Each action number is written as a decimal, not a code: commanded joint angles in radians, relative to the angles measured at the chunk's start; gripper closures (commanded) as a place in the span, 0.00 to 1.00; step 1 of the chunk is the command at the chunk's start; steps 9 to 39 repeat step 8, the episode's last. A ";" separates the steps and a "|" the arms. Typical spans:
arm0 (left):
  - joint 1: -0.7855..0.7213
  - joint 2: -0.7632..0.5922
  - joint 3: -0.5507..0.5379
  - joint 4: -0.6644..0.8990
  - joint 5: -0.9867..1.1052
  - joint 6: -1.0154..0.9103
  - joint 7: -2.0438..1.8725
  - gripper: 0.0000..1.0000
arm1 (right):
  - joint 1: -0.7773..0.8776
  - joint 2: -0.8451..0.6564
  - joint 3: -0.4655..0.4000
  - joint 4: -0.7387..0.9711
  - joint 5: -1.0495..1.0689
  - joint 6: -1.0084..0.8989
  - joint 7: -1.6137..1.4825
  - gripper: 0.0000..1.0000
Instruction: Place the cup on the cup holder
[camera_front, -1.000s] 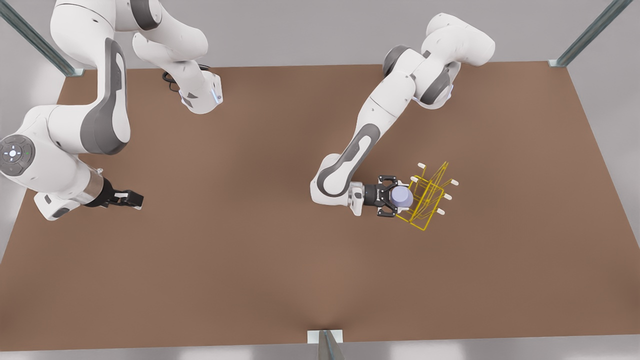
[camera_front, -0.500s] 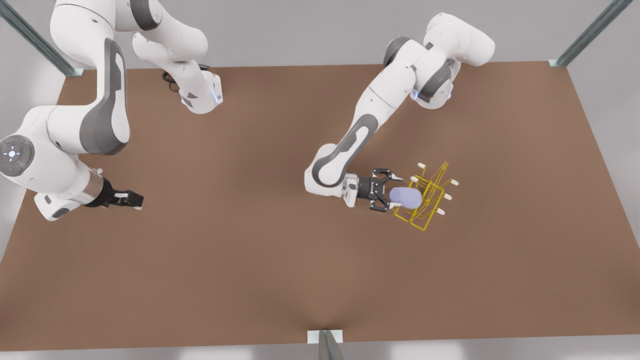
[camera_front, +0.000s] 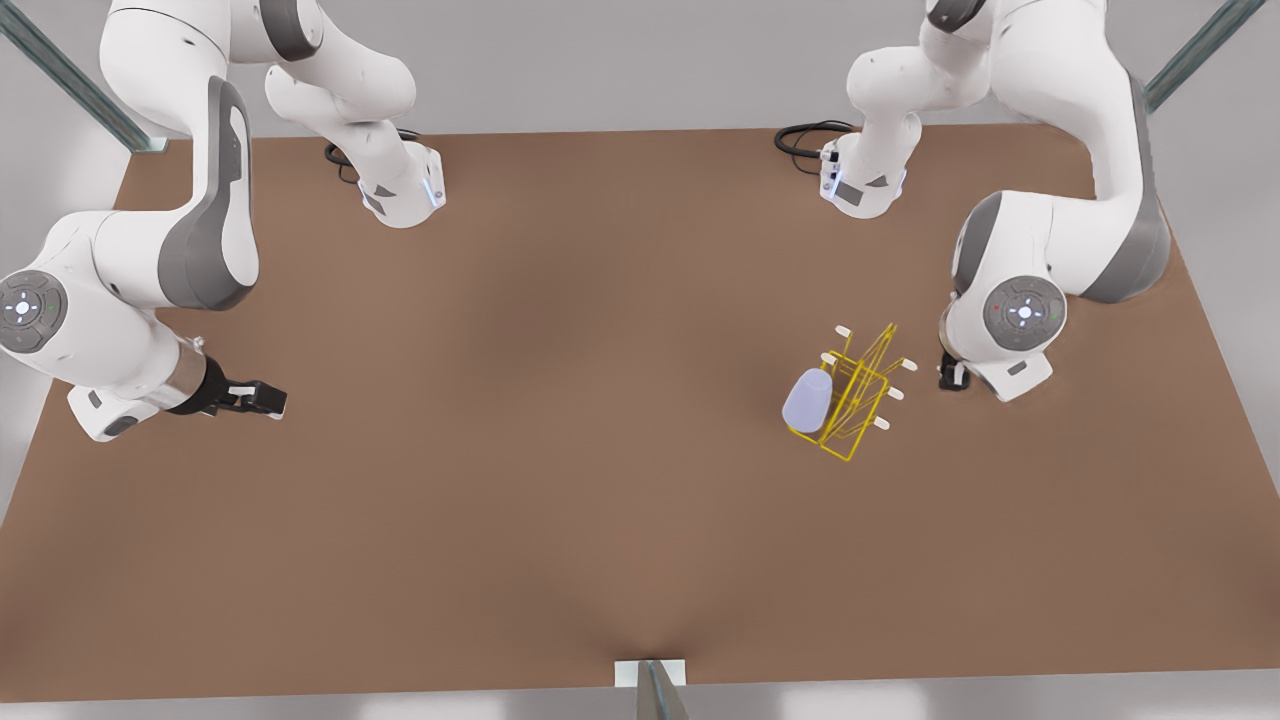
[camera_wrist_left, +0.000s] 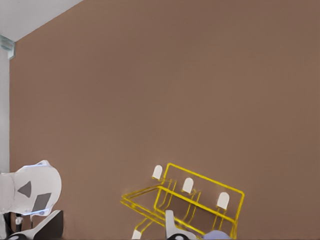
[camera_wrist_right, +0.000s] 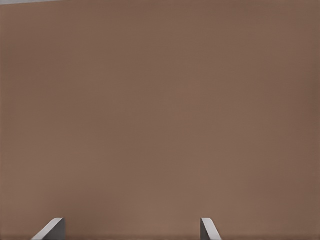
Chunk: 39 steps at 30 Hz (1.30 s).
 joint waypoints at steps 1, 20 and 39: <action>0.001 -0.039 0.018 -0.088 -0.104 0.425 1.278 0.00 | 0.000 -0.001 0.000 0.000 0.001 0.000 -0.006 0.00; -0.009 0.062 0.009 0.037 -0.113 0.345 1.261 0.00 | 0.001 0.000 0.000 -0.001 0.001 0.000 -0.006 0.00; -0.009 0.062 0.009 0.037 -0.113 0.345 1.261 0.00 | 0.001 0.000 0.000 -0.001 0.001 0.000 -0.006 0.00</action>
